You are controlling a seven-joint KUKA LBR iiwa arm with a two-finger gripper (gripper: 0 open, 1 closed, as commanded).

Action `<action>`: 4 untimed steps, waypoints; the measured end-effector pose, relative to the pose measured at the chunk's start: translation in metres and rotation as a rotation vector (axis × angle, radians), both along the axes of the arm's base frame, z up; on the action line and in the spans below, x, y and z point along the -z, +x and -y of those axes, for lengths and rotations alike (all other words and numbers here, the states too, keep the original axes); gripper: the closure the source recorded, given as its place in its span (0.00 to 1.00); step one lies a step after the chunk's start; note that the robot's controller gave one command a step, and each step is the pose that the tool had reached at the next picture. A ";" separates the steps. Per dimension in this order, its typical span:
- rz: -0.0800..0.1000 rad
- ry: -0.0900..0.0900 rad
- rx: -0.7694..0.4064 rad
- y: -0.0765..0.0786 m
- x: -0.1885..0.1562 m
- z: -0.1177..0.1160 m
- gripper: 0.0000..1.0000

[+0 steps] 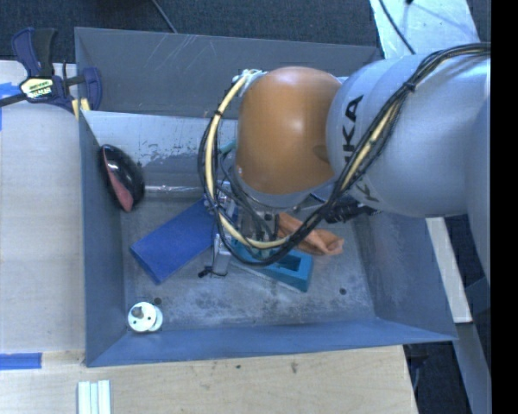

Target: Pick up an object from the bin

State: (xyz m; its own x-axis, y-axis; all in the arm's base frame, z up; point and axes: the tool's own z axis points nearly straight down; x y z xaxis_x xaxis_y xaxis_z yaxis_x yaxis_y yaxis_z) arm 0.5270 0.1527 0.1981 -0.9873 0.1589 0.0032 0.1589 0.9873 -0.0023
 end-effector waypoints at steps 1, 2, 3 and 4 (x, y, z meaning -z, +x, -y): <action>0.018 0.006 0.068 0.003 -0.020 0.013 0.00; 0.006 0.002 0.145 0.021 0.023 0.032 0.00; 0.006 0.002 0.249 -0.004 0.037 0.073 0.00; 0.006 0.001 0.241 0.022 0.040 0.086 0.00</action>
Offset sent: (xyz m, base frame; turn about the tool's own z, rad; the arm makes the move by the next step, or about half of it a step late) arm 0.0231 -0.0351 -0.0271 0.1509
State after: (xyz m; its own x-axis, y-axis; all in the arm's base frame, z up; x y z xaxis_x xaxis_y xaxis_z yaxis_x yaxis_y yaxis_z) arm 0.5494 0.0665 0.1585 -0.9210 0.3896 -0.0019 0.3896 0.9210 0.0003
